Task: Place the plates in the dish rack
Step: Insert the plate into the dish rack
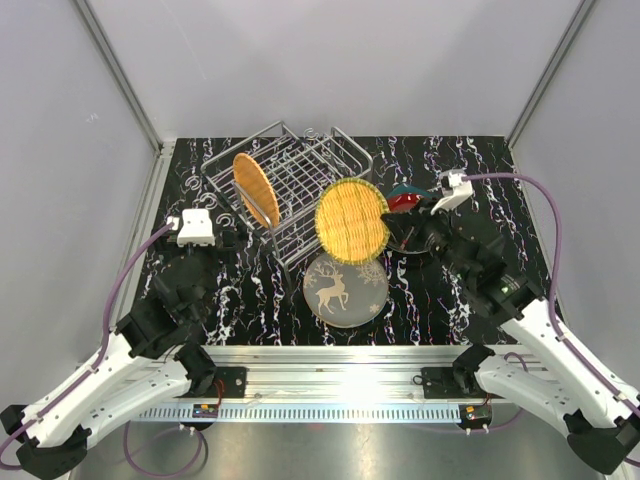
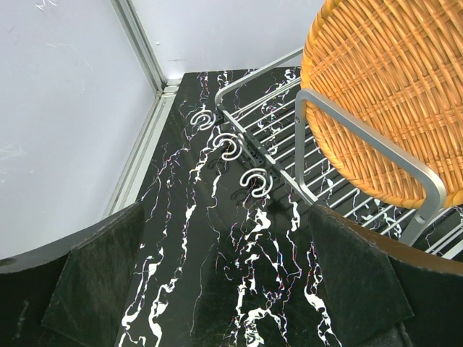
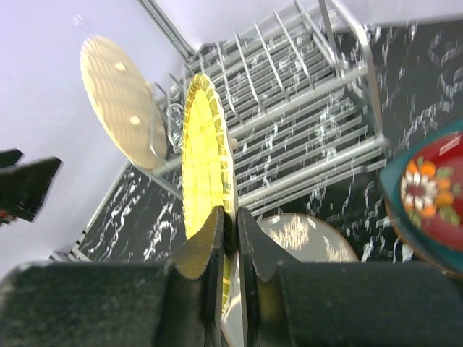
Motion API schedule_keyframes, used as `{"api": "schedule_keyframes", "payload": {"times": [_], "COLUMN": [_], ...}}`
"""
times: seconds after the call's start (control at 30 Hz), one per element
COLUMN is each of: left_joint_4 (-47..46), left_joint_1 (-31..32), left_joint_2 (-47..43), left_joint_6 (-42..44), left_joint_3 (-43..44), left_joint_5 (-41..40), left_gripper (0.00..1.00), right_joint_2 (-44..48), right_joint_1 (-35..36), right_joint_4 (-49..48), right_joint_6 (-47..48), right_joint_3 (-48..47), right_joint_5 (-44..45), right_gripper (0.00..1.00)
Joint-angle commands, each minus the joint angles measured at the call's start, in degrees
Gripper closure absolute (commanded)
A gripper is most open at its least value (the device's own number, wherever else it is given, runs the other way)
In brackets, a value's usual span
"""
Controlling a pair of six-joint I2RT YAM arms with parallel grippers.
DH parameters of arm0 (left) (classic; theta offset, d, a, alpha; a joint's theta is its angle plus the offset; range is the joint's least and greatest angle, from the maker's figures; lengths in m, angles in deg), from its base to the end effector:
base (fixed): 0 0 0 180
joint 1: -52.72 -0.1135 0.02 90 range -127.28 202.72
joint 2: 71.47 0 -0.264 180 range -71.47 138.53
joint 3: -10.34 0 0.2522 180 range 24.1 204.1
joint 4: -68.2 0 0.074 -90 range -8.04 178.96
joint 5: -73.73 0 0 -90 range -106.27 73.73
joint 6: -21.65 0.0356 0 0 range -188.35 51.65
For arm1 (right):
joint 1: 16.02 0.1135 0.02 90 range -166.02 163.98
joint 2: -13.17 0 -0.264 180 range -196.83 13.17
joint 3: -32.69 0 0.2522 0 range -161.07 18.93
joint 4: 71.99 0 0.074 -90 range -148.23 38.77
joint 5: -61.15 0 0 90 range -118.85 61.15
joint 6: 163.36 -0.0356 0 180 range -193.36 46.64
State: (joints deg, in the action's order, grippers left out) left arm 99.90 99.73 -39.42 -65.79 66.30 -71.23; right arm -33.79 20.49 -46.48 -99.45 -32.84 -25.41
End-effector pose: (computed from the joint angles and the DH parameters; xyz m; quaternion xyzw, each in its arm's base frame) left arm 0.1034 -0.0682 0.3430 0.0048 0.7341 0.1012 0.6714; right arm 0.1521 0.1099 0.3735 -0.0481 0.7470 0.3251 0.5779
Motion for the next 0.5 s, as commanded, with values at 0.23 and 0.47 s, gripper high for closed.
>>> {"api": "schedule_keyframes", "payload": {"times": [0.23, 0.47], "left_joint_4": [-2.1, -2.2], "left_joint_1": [-0.6, -0.7], "left_joint_2": [-0.6, -1.0], "left_joint_6": [-0.2, -0.2], "left_joint_3": [1.3, 1.3], "left_joint_5": [-1.4, -1.5], "left_gripper": [0.01, 0.01], "right_joint_2": [-9.2, -18.2], "right_joint_1": [1.2, 8.3], "right_joint_4": [-3.4, -2.2], "right_joint_6": [8.1, 14.5], "right_joint_3": [-15.5, -23.6], "right_joint_5": [0.6, 8.1], "right_gripper": [1.0, 1.0]}}
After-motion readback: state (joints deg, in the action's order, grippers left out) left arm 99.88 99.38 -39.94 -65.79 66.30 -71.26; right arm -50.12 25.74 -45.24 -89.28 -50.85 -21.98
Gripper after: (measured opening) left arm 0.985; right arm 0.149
